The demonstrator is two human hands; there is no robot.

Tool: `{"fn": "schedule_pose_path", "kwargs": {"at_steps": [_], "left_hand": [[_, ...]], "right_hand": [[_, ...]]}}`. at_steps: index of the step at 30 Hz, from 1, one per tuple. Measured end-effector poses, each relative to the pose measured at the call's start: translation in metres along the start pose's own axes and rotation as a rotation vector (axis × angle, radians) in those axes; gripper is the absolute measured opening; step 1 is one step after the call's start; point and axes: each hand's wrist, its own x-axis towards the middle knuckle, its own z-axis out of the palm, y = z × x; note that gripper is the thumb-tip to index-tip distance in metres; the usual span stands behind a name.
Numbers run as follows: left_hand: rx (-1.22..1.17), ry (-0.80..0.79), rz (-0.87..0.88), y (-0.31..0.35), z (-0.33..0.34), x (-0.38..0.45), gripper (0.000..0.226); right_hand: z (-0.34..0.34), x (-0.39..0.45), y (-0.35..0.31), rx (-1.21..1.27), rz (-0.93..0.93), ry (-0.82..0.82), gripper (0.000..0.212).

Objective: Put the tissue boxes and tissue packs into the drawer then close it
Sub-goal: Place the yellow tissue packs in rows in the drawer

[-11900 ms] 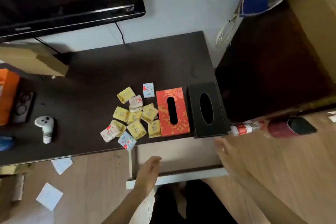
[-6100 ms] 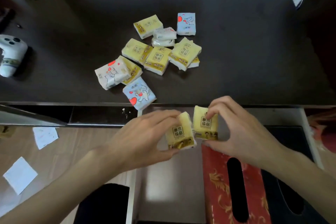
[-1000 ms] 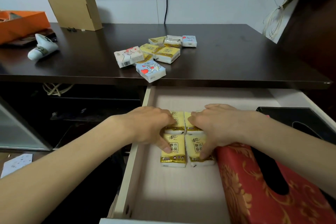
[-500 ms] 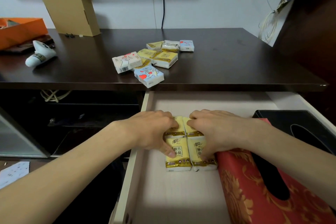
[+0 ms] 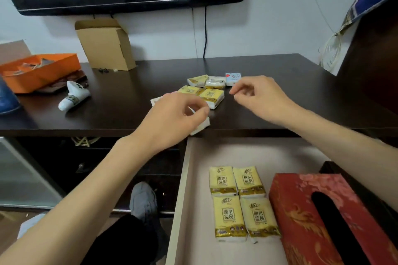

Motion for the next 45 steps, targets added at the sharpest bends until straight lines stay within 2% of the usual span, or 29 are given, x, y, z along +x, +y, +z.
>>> {"fn": "schedule_pose_path", "kwargs": {"at_steps": [2,5,7,10,14,22,25,30,37,41,45], "left_hand": [[0.058,0.023,-0.05,-0.004,-0.003,0.022,0.018],[0.253,-0.065,-0.136,-0.014,0.002,0.052,0.028],[0.376,-0.114,-0.173,-0.02,0.007,0.068,0.036],[0.444,-0.123,-0.191,-0.026,0.013,0.087,0.04],[0.504,-0.156,-0.189,-0.028,0.022,0.104,0.043],[0.655,-0.224,-0.102,-0.022,0.039,0.113,0.043],[0.682,-0.234,-0.068,-0.019,0.041,0.109,0.044],[0.661,-0.242,-0.021,-0.015,0.041,0.099,0.041],[0.563,-0.266,-0.012,-0.02,0.039,0.097,0.021],[0.531,-0.252,0.0,-0.023,0.04,0.098,0.024],[0.543,-0.238,0.007,-0.019,0.042,0.104,0.031]], "right_hand": [[0.003,0.037,0.005,-0.098,-0.016,0.05,0.02],[0.013,0.077,0.018,-0.284,-0.057,0.012,0.033],[0.023,0.093,0.024,-0.345,-0.109,-0.004,0.034],[0.037,0.104,0.031,-0.412,-0.173,-0.023,0.027],[0.042,0.103,0.04,-0.433,-0.241,0.023,0.006],[0.021,0.087,0.052,-0.469,-0.233,-0.088,0.003],[0.008,0.079,0.056,-0.414,-0.252,-0.141,0.008],[0.029,0.098,0.03,-0.264,-0.262,-0.071,0.02],[0.043,0.129,0.029,-0.503,-0.27,-0.294,0.013],[0.029,0.118,0.045,-0.572,-0.232,-0.252,0.014],[0.008,0.087,0.06,-0.531,-0.223,-0.232,0.016]]}}
